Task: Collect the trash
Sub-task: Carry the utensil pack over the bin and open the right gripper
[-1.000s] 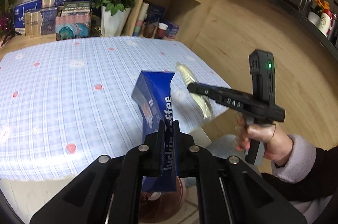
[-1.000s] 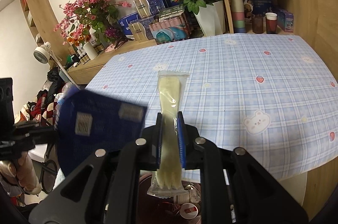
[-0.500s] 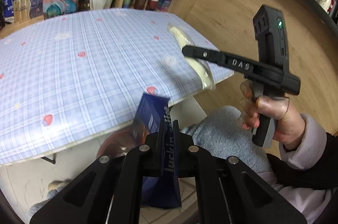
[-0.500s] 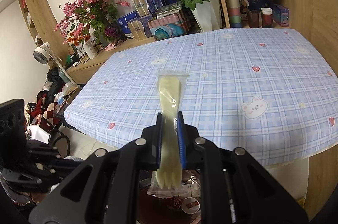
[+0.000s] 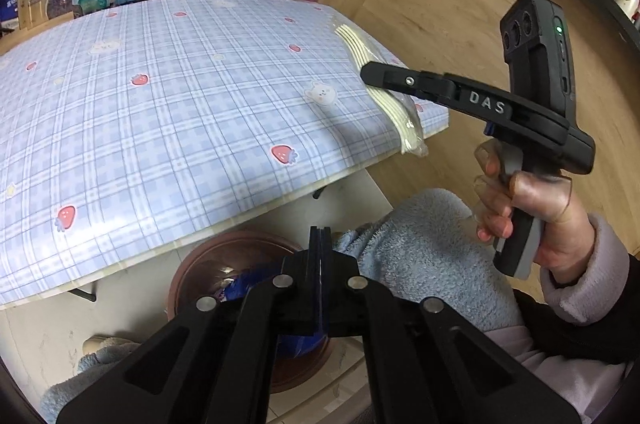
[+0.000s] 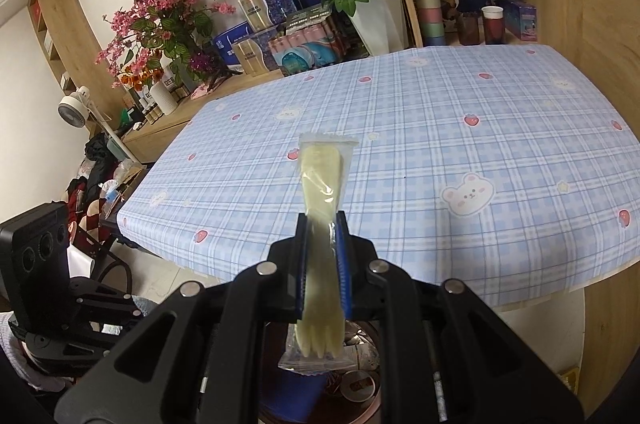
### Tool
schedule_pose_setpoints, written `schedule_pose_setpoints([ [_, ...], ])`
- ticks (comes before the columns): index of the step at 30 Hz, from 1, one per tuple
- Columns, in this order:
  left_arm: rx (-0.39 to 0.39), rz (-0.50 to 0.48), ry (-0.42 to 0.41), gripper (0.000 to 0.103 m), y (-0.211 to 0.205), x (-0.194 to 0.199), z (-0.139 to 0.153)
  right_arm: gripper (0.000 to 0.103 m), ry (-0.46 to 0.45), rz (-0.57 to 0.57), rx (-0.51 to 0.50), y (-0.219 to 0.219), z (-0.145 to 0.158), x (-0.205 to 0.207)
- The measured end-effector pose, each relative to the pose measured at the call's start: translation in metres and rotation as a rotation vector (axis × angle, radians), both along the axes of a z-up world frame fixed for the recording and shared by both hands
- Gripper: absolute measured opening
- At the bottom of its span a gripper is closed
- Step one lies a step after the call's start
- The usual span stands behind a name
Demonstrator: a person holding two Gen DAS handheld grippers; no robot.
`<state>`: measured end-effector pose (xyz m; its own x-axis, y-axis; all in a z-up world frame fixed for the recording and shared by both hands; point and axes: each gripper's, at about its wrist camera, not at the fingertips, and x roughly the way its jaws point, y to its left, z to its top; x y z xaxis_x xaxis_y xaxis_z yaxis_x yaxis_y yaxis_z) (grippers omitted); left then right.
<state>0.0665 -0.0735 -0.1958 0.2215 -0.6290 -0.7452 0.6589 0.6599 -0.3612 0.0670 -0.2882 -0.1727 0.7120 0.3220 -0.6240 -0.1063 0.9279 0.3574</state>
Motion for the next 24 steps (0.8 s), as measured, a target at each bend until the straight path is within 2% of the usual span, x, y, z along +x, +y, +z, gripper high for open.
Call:
schedule_pose_setpoints([
  [3,0.005,0.049,-0.031,0.002,0.005,0.006,0.007,0.016,0.0,0.004,-0.011,0.002,0.001,-0.001],
  [4,0.003,0.069,-0.046,0.007,0.008,0.008,0.01,0.016,0.0,0.006,-0.013,0.003,0.001,-0.001],
  [6,0.003,0.133,-0.091,0.032,0.018,0.011,0.019,0.016,0.001,0.012,-0.017,0.005,0.001,-0.002],
  [7,-0.002,0.168,-0.117,0.052,0.024,0.012,0.024,0.016,0.002,0.014,-0.018,0.005,0.001,-0.002],
  [8,-0.008,0.205,-0.143,0.06,0.03,0.012,0.029,0.016,0.004,0.018,-0.02,0.007,0.0,-0.003],
  [9,-0.007,0.231,-0.163,0.062,0.034,0.012,0.034,0.016,0.007,0.022,-0.021,0.008,0.0,-0.003],
  [11,0.004,0.281,-0.202,0.073,0.042,0.013,0.041,0.016,0.011,0.032,-0.026,0.012,-0.001,-0.004],
  [17,0.026,0.426,-0.304,0.094,0.068,0.014,0.061,0.016,0.037,0.085,-0.038,0.027,-0.008,-0.01],
  [20,0.057,0.484,-0.353,0.097,0.077,0.013,0.066,0.016,0.066,0.119,-0.048,0.038,-0.016,-0.013],
  [24,0.075,0.521,-0.356,0.097,0.087,0.01,0.064,0.016,0.101,0.157,-0.058,0.054,-0.028,-0.018],
])
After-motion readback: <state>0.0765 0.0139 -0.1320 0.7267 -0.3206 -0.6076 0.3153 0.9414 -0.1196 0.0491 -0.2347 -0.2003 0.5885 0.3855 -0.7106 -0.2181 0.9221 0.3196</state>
